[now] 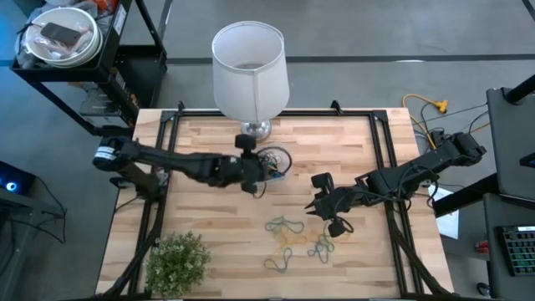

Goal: Pick and place rubber bands into bin
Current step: Put the blue rubber band into the transparent container

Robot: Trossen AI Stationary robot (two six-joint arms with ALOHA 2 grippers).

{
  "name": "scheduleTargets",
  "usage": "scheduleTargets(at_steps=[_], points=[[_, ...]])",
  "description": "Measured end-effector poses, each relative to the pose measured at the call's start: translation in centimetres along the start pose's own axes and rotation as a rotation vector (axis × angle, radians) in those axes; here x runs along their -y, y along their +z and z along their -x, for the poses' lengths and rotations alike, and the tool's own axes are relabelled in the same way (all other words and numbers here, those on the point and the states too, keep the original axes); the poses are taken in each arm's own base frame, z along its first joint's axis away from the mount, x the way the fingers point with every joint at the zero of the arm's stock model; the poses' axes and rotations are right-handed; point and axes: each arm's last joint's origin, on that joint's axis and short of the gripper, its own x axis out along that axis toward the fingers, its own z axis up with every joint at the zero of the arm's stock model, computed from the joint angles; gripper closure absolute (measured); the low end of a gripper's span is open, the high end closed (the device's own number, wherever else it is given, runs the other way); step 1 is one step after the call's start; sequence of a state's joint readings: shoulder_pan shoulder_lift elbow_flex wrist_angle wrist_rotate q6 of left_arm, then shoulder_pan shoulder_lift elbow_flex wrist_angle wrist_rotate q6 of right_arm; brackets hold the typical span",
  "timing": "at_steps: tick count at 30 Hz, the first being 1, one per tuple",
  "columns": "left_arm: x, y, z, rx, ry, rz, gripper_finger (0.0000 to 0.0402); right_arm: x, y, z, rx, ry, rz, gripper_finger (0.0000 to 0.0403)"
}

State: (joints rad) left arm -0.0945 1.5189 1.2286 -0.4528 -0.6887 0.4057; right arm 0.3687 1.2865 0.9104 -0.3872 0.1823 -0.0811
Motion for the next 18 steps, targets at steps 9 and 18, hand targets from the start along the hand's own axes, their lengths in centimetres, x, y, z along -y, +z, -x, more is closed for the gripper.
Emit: scheduleTargets(at_steps=[9,18], points=[[-0.6,-2.6,-4.4,-0.060,-0.102,0.048,0.0401,0.0,-0.1,0.0,-0.005,0.000,0.001,0.0344],[-0.2,-3.8,-5.8,-0.071,-0.191,0.088,0.0401,0.0,-0.1,0.0,-0.004,0.000,0.001,0.0346]])
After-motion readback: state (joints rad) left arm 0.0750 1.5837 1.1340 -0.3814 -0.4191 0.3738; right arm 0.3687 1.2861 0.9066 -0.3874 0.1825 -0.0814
